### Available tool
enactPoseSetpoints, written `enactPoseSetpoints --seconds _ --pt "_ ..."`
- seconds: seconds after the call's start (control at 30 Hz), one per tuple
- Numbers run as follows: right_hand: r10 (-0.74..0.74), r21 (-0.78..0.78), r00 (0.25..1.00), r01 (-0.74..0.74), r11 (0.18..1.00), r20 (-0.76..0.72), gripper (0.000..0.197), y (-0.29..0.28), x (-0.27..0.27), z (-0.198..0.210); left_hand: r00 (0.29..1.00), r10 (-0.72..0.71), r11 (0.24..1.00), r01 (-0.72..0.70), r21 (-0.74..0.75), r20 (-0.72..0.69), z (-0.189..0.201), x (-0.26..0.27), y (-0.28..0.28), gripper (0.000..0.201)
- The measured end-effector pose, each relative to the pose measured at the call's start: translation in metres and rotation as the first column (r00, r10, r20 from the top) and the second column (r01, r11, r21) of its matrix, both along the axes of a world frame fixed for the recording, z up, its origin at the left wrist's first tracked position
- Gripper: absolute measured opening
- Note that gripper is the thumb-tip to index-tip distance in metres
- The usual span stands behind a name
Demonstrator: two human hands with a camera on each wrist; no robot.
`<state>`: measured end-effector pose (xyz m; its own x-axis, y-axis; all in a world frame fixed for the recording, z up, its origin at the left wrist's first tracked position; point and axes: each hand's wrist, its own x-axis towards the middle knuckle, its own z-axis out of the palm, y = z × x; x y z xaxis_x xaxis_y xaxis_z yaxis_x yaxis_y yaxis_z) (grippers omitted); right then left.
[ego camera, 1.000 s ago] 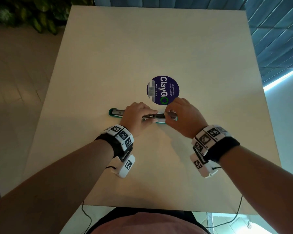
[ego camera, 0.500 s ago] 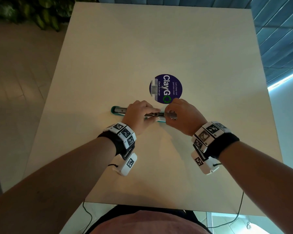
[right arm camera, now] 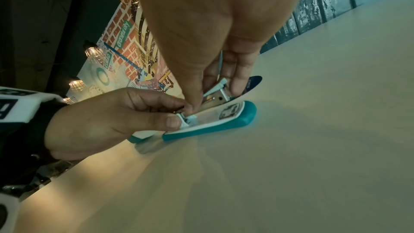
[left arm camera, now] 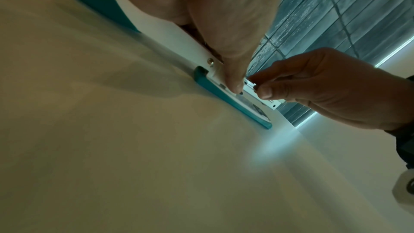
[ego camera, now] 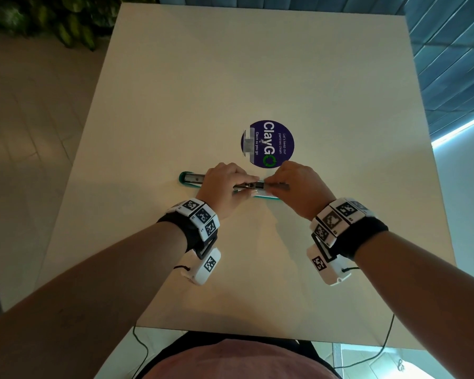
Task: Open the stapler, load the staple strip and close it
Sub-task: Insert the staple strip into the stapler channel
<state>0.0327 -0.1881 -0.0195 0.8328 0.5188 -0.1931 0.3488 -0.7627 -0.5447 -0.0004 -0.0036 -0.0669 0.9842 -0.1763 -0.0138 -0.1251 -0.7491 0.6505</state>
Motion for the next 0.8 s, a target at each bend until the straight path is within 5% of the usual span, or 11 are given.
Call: enactPoseSetpoints --seconds 0.2,0.33,0.47,0.8 --pt "-0.021 -0.044 0.998 0.018 0.999 -0.056 0.028 -0.004 -0.004 -0.013 1.0 0.011 1.0 -0.011 0.004 -0.002 0.001 0.001 0.0 0.03" --pt "-0.154 0.132 0.987 0.157 0.979 -0.034 0.034 -0.011 -0.013 -0.016 1.0 0.008 1.0 -0.008 0.016 -0.005 0.0 0.0 0.0 0.031" --pt "-0.058 0.085 0.995 0.051 0.995 0.076 0.014 -0.013 -0.017 -0.015 1.0 0.009 1.0 -0.009 0.008 0.0 0.0 0.001 -0.001 0.031" --pt "-0.004 0.004 0.998 0.004 1.0 0.056 0.028 -0.01 -0.013 -0.011 1.0 0.014 1.0 -0.014 0.002 -0.003 0.003 0.001 -0.001 0.032"
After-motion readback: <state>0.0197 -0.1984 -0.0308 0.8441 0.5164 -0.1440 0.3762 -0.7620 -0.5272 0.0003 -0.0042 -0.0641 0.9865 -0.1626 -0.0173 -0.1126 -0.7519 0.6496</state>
